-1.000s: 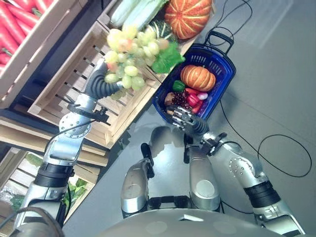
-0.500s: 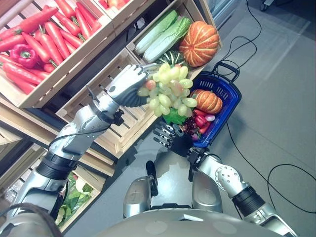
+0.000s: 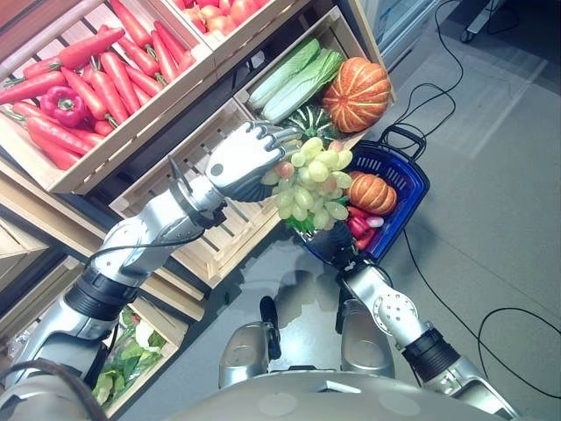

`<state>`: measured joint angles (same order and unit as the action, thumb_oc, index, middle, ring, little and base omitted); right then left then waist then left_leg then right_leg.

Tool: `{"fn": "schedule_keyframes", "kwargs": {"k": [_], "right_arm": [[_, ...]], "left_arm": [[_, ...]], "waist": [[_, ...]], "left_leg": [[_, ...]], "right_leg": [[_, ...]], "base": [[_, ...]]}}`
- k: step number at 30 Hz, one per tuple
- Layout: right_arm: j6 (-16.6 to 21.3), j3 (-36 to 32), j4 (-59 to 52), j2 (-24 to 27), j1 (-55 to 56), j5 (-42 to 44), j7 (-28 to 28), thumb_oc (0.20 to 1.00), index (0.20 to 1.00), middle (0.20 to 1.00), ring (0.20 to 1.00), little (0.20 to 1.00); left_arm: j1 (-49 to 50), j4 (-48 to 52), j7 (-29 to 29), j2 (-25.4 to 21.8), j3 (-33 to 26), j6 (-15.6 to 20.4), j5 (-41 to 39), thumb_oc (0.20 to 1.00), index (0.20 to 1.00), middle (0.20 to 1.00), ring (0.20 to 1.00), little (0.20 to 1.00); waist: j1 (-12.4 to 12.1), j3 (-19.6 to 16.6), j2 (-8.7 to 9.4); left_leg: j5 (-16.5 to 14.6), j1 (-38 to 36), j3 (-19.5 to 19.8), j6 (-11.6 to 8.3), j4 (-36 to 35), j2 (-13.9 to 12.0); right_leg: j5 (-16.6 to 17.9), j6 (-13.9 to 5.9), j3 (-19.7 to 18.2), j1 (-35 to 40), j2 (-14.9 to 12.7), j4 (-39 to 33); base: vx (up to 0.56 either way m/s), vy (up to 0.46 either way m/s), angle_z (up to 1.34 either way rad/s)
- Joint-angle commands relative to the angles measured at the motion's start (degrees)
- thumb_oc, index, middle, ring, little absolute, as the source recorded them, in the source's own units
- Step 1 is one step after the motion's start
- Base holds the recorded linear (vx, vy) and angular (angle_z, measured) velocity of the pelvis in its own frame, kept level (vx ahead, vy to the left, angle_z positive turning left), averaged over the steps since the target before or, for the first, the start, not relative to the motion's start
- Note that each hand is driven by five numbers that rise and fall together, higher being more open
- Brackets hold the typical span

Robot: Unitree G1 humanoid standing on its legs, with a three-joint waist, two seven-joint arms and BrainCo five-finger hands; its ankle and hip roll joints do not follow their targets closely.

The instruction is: Pick up fruits and vegetables into the basket

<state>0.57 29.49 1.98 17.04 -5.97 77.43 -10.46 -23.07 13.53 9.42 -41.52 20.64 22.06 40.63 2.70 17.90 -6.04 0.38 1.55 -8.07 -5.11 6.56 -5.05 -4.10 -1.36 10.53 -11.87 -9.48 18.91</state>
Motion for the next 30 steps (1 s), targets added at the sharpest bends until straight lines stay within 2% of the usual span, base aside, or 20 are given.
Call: {"fn": "schedule_keyframes", "kwargs": {"k": [1, 7, 11, 13, 15, 17, 20, 21, 23, 30], "right_arm": [[3.51, -0.40, -2.61, -5.77, -4.07, -1.21, -2.66, 1.000, 1.000, 1.000, 1.000, 1.000], [4.05, -0.89, -3.36, -6.34, -5.25, -0.47, -4.78, 1.000, 1.000, 1.000, 1.000, 1.000], [4.00, -0.66, -4.25, -6.58, -6.27, 0.75, -2.65, 1.000, 1.000, 1.000, 1.000, 1.000], [4.47, 0.02, -5.20, -6.73, -6.85, 0.05, -1.29, 1.000, 1.000, 1.000, 1.000, 1.000], [4.64, 0.48, -5.56, -6.84, -6.94, -1.06, -0.55, 1.000, 1.000, 1.000, 1.000, 1.000], [4.14, 0.90, -6.05, -6.88, -7.19, -2.83, 0.10, 1.000, 1.000, 1.000, 1.000, 1.000], [4.32, 1.36, -6.51, -7.03, -7.23, -6.55, 0.85, 1.000, 1.000, 1.000, 1.000, 1.000], [4.31, 1.58, -7.97, -6.22, -6.98, -9.43, 1.50, 1.000, 1.000, 1.000, 1.000, 1.000], [3.48, 1.25, -9.60, -5.14, -6.98, -13.01, 2.48, 1.000, 1.000, 1.000, 1.000, 1.000], [0.72, 0.14, -14.01, -1.96, -8.08, -25.60, 3.71, 1.000, 1.000, 1.000, 1.000, 1.000]], "left_arm": [[-3.29, 6.69, 7.24, -2.81, 1.35, -2.52, 2.07, 0.200, 0.200, 0.200, 0.200, 0.200], [-2.01, 7.05, 8.56, -2.51, 1.41, -4.46, 5.31, 0.200, 0.200, 0.200, 0.200, 0.200], [-1.07, 6.99, 7.41, -1.71, 2.05, -5.49, 3.78, 0.200, 0.200, 0.200, 0.200, 0.200], [-0.54, 6.94, 0.53, -0.56, 2.46, -4.58, -5.21, 0.200, 0.200, 0.200, 0.200, 0.200], [0.16, 7.34, -3.64, 0.45, 2.41, -4.51, -10.97, 0.200, 0.200, 0.200, 0.200, 0.200], [1.26, 7.60, -11.19, 2.34, 2.50, -5.81, -20.73, 0.200, 0.200, 0.200, 0.200, 0.200], [2.30, 7.78, -12.33, 4.43, 2.42, -7.57, -25.18, 0.200, 0.200, 0.200, 0.200, 0.200], [2.96, 7.80, -14.95, 5.54, 2.17, -10.35, -32.49, 0.200, 0.200, 0.200, 0.200, 0.200], [3.56, 7.74, -15.82, 6.63, 1.54, -12.74, -37.67, 0.200, 0.200, 0.200, 0.200, 0.200], [6.42, 7.46, -22.77, 8.54, -0.17, -18.99, -50.01, 0.200, 0.200, 0.200, 0.200, 0.200]], "waist": [[-0.85, -1.48, 2.25], [-1.22, -1.82, 2.36], [-1.64, -2.10, 2.54], [-1.97, -2.06, 2.60], [-2.15, -2.04, 2.55], [-2.34, -1.93, 2.47], [-2.36, -1.68, 2.45], [-2.28, -1.65, 2.57], [-2.11, -1.66, 2.67], [-1.95, -1.08, 2.59]], "left_leg": [[-6.51, -1.04, -1.30, 1.77, 2.48, 0.06], [-6.61, -1.44, -1.44, 1.81, 2.29, -0.11], [-6.72, -1.76, -1.50, 1.91, 2.23, -0.29], [-6.68, -1.74, -1.36, 1.90, 2.10, -0.33], [-6.63, -1.67, -1.22, 1.85, 2.06, -0.35], [-6.55, -1.63, -1.02, 1.82, 1.95, -0.36], [-6.45, -1.72, -0.90, 1.91, 1.78, -0.37], [-6.40, -1.77, -0.89, 1.97, 1.71, -0.45], [-6.40, -1.52, -0.89, 2.05, 1.84, -0.49], [-6.34, -1.19, -0.82, 2.24, 2.18, -0.39]], "right_leg": [[-0.91, -7.49, -0.06, 8.40, -3.97, -7.82], [-0.78, -7.59, 0.23, 8.78, -4.01, -8.11], [-0.79, -7.65, 0.40, 9.08, -4.00, -8.19], [-0.77, -7.70, 0.49, 9.16, -3.93, -8.35], [-0.75, -7.72, 0.50, 9.15, -3.88, -8.39], [-0.74, -7.76, 0.55, 9.06, -3.81, -8.36], [-0.72, -7.79, 0.47, 8.95, -3.67, -8.27], [-0.74, -7.85, 0.35, 8.84, -3.53, -8.22], [-0.75, -7.89, 0.29, 8.55, -3.45, -8.14], [-0.56, -7.74, 0.12, 8.16, -3.34, -8.02]], "base": [[0.00, 0.000, 0.00], [0.00, 0.000, 0.00], [0.00, -0.015, 0.05], [-0.01, -0.014, 0.03], [0.00, 0.000, 0.00], [-0.02, -0.003, 0.00], [0.00, 0.000, 0.00], [0.00, 0.000, 0.00], [0.00, 0.000, 0.00], [0.00, 0.001, 0.00]]}}
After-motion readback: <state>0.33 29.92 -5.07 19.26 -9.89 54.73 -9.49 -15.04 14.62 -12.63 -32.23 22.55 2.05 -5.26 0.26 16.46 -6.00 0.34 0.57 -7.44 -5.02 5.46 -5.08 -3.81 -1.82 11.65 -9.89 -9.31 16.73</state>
